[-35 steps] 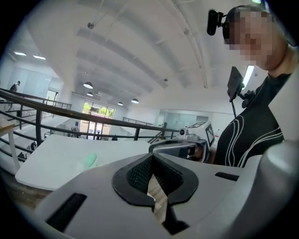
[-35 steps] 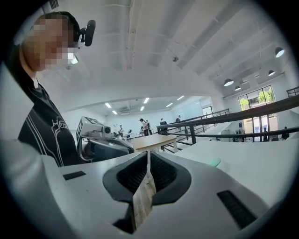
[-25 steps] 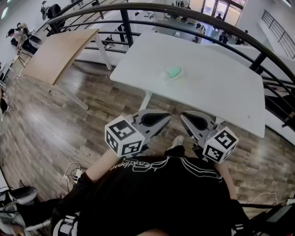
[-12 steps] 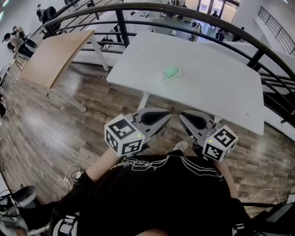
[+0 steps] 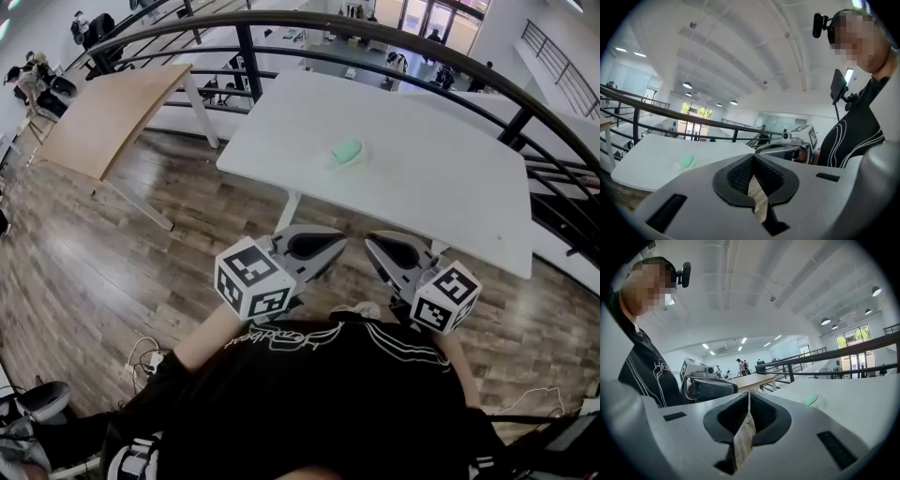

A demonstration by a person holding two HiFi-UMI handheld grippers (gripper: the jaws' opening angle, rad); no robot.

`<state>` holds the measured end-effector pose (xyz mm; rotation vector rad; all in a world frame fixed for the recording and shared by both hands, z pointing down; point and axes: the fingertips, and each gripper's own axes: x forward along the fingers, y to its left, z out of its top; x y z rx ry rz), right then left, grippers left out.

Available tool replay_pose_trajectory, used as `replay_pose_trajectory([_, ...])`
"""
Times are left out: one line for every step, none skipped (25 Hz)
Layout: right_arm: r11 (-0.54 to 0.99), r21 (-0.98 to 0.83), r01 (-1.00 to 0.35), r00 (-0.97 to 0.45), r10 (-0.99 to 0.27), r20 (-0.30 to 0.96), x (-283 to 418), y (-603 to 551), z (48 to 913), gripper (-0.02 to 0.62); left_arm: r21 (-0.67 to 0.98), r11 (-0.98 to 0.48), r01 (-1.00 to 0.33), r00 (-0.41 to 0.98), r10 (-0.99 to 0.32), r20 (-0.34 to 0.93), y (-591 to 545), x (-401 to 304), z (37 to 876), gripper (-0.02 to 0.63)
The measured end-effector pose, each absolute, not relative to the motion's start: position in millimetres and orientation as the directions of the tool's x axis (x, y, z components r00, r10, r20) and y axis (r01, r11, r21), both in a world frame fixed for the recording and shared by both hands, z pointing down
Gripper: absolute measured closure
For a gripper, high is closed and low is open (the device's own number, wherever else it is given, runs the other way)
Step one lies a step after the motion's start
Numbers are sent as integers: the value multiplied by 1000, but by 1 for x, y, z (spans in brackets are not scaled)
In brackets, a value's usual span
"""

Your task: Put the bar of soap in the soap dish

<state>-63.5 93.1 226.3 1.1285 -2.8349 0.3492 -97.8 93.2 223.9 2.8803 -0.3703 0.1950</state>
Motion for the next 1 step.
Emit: replay_pose_trajectory([704, -184, -686, -728, -670, 146, -63, 94, 226, 572, 208, -942, -265, 959, -235, 160, 94, -97, 223, 598])
